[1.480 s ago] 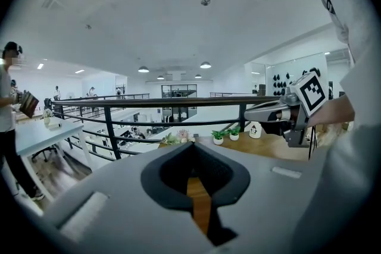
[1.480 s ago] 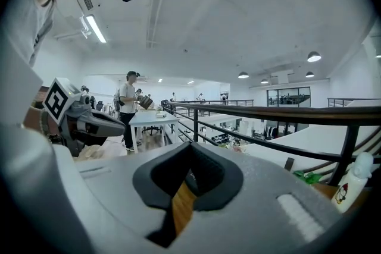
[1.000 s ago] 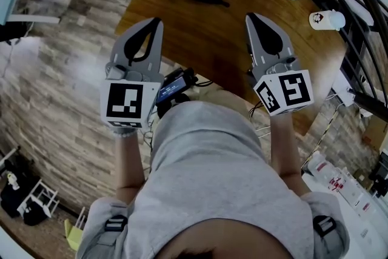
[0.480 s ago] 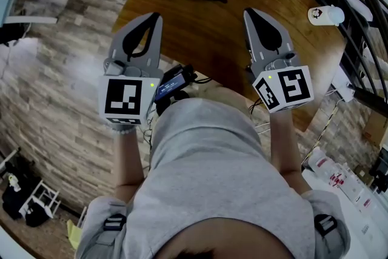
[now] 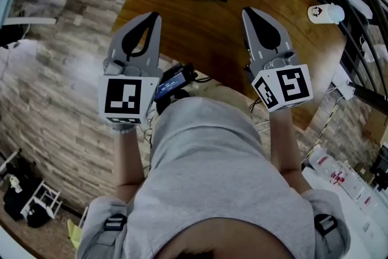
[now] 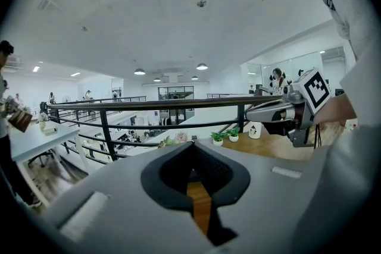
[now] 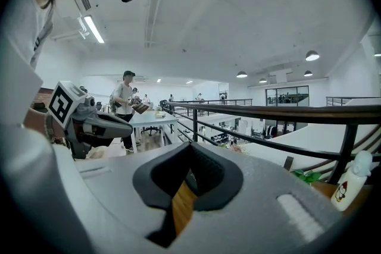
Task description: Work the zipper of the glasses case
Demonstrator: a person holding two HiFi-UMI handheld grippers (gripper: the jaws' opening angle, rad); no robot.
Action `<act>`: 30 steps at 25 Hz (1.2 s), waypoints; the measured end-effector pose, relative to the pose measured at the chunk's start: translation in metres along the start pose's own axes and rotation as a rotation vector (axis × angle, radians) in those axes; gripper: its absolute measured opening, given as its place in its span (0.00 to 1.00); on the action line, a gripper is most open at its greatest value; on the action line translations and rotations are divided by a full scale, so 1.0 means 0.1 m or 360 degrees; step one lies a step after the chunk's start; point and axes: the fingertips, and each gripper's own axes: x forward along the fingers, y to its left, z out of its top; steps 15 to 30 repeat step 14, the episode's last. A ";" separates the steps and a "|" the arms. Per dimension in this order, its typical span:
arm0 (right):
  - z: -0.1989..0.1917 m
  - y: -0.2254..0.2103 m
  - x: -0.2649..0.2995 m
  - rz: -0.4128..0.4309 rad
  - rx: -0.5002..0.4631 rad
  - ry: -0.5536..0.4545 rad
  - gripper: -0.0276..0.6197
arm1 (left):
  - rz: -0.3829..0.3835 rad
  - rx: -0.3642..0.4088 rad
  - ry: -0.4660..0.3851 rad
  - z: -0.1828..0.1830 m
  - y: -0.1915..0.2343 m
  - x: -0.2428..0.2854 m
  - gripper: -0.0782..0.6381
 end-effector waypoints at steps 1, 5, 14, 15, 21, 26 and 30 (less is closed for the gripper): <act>0.00 0.00 0.00 0.0000 -0.0003 0.0003 0.05 | 0.0000 0.0000 0.0001 0.00 0.00 0.00 0.13; -0.01 0.02 0.02 0.0006 -0.0014 0.0009 0.05 | 0.0001 0.0000 -0.0003 0.00 0.01 0.01 0.13; 0.00 0.04 0.01 0.0008 -0.0024 0.0014 0.05 | 0.0005 -0.0002 -0.0004 0.00 0.01 -0.01 0.13; 0.00 0.04 0.01 0.0008 -0.0024 0.0014 0.05 | 0.0005 -0.0002 -0.0004 0.00 0.01 -0.01 0.13; 0.00 0.04 0.01 0.0008 -0.0024 0.0014 0.05 | 0.0005 -0.0002 -0.0004 0.00 0.01 -0.01 0.13; 0.00 0.04 0.01 0.0008 -0.0024 0.0014 0.05 | 0.0005 -0.0002 -0.0004 0.00 0.01 -0.01 0.13; 0.00 0.04 0.01 0.0008 -0.0024 0.0014 0.05 | 0.0005 -0.0002 -0.0004 0.00 0.01 -0.01 0.13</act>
